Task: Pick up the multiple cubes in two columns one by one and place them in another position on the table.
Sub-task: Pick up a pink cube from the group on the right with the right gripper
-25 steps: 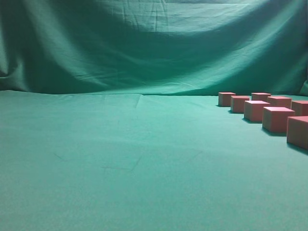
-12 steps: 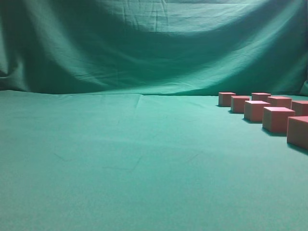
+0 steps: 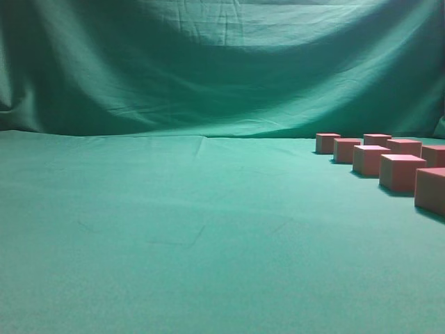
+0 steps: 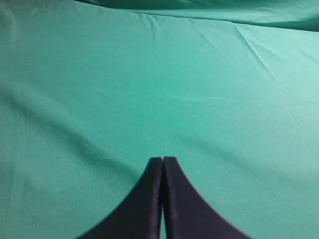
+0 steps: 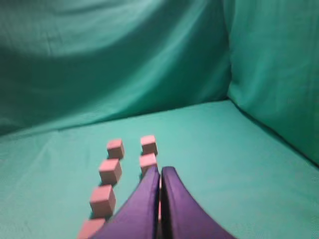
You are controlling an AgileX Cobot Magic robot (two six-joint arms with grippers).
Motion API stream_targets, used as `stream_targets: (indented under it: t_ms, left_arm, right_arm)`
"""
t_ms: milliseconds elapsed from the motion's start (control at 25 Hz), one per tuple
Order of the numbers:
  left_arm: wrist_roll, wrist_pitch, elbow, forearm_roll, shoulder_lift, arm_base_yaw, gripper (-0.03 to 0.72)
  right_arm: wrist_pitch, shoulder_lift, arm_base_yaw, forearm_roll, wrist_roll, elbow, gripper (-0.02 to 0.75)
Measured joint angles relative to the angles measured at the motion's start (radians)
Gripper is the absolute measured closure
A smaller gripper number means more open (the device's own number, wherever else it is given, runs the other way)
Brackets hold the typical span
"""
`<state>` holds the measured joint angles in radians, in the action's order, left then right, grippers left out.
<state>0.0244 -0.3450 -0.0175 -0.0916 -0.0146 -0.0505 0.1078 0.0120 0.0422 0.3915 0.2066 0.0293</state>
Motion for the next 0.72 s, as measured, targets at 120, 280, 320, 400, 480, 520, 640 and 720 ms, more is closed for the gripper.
stream_targets:
  t_ms: [120, 280, 320, 400, 480, 520, 640, 720]
  left_arm:
    - [0.000, 0.000, 0.000, 0.000, 0.000, 0.000, 0.688]
    - [0.000, 0.000, 0.000, 0.000, 0.000, 0.000, 0.688]
    - [0.000, 0.000, 0.000, 0.000, 0.000, 0.000, 0.688]
    - [0.000, 0.000, 0.000, 0.000, 0.000, 0.000, 0.688]
    - [0.000, 0.000, 0.000, 0.000, 0.000, 0.000, 0.688]
    - [0.000, 0.000, 0.000, 0.000, 0.000, 0.000, 0.688]
    - [0.000, 0.000, 0.000, 0.000, 0.000, 0.000, 0.688]
    - [0.000, 0.000, 0.000, 0.000, 0.000, 0.000, 0.688]
  right_arm:
    - [0.003, 0.000, 0.000, 0.044, -0.006, -0.002, 0.738]
    - [0.114, -0.017, 0.000, 0.049, 0.006, -0.101, 0.738]
    - [0.145, -0.041, 0.000, 0.049, 0.028, -0.136, 0.738]
    - [0.250, -0.128, 0.000, 0.049, 0.086, -0.225, 0.738]
    - [0.351, -0.229, 0.000, 0.049, 0.114, -0.294, 0.738]
    - [0.395, -0.285, 0.000, 0.052, 0.122, -0.325, 0.738]
    - [0.511, -0.427, 0.000, 0.097, 0.124, -0.389, 0.738]
    - [0.580, -0.504, 0.000, 0.141, 0.126, -0.416, 0.738]
